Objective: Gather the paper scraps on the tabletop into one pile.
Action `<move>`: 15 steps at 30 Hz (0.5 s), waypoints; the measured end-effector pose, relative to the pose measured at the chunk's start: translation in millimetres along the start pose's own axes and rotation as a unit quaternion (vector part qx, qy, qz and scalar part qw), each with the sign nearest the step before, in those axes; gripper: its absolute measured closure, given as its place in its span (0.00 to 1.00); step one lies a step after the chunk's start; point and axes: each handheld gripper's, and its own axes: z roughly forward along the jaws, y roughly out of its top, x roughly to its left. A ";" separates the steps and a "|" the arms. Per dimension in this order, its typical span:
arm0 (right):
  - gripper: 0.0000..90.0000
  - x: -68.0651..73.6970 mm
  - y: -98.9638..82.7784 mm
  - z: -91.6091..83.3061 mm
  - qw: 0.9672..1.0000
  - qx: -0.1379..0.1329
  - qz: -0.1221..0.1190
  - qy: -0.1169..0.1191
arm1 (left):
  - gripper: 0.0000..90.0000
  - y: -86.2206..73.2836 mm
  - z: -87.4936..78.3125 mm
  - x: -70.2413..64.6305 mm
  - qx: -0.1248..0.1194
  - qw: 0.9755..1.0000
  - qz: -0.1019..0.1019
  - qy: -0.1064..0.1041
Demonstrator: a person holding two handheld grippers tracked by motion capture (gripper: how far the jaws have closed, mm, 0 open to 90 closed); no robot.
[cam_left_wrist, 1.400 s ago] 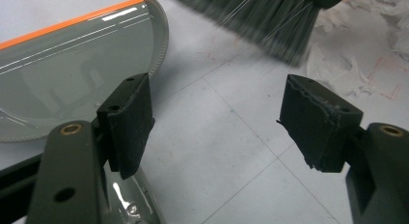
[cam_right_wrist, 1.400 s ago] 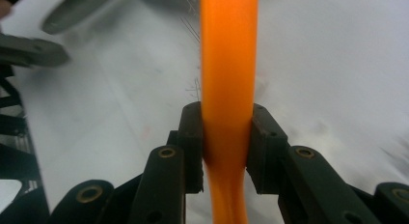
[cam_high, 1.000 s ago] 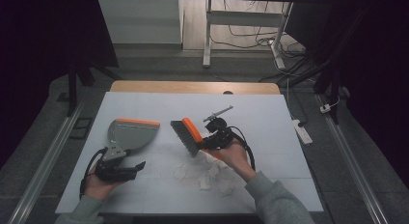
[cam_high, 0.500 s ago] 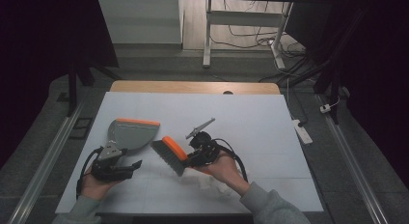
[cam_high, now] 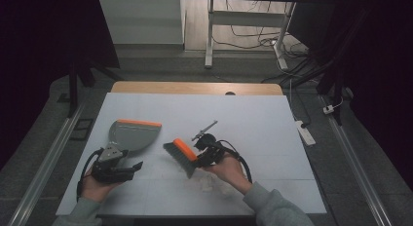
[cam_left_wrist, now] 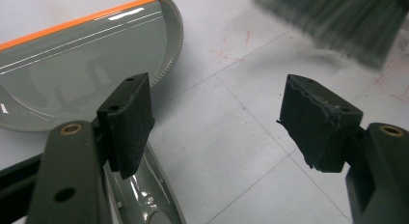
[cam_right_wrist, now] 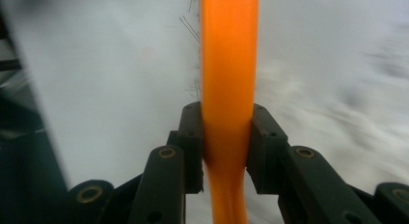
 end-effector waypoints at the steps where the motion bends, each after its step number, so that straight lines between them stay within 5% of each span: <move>1: 0.79 -4.9 -2.3 -4.8 1.000 -0.005 0.004 -0.011 | 0.31 0.1 0.4 -0.1 0.001 1.000 0.000 0.000; 3: 0.79 -11.8 -6.2 -14.2 0.999 -0.012 0.007 -0.034 | 0.31 0.2 1.3 -0.5 0.003 1.000 0.001 -0.001; 8: 0.79 -14.4 -11.4 -41.5 0.998 -0.055 0.007 -0.011 | 0.31 0.3 2.3 -1.5 0.005 1.000 0.002 -0.001; 15: 0.79 -19.6 -16.1 -77.3 0.995 -0.095 0.007 -0.016 | 0.31 0.3 2.4 -1.8 0.006 1.000 0.003 -0.002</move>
